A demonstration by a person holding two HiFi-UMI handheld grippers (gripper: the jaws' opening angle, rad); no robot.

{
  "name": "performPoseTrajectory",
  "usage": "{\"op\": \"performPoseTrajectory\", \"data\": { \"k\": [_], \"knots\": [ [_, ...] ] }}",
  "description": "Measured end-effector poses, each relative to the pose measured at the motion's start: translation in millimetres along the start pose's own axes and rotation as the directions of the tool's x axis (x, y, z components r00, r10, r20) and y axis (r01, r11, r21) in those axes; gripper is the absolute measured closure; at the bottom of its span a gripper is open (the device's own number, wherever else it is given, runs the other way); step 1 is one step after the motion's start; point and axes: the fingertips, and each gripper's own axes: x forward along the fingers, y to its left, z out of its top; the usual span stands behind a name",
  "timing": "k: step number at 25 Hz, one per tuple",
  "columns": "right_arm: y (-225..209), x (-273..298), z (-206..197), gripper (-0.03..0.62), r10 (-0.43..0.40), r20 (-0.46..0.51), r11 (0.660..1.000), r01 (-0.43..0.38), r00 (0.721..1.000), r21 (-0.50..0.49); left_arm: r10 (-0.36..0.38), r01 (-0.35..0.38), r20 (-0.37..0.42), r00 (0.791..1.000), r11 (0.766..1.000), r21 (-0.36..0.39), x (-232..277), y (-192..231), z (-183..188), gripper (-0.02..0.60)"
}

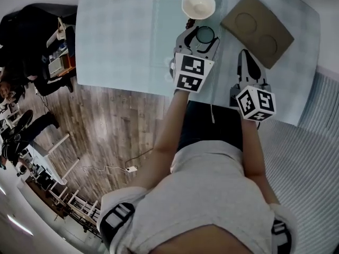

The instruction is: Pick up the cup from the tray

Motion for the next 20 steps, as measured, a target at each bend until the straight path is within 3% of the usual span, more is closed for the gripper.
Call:
{"op": "performPoseTrajectory", "data": {
  "k": [8,20],
  "knots": [
    [32.5,11.2,-20.7,0.586,0.066,-0.057,0.997,-0.068,0.996,-0.034,0.036,-0.041,-0.069,0.997,0.997,-0.072,-10.8,12.6,-52.9,0.31],
    [34.0,10.6,-29.7,0.586,0.063,-0.081,0.997,-0.067,0.995,-0.043,0.1,-0.105,-0.108,0.989,0.993,-0.048,5.1,17.3,-79.1,0.31]
  ]
}}
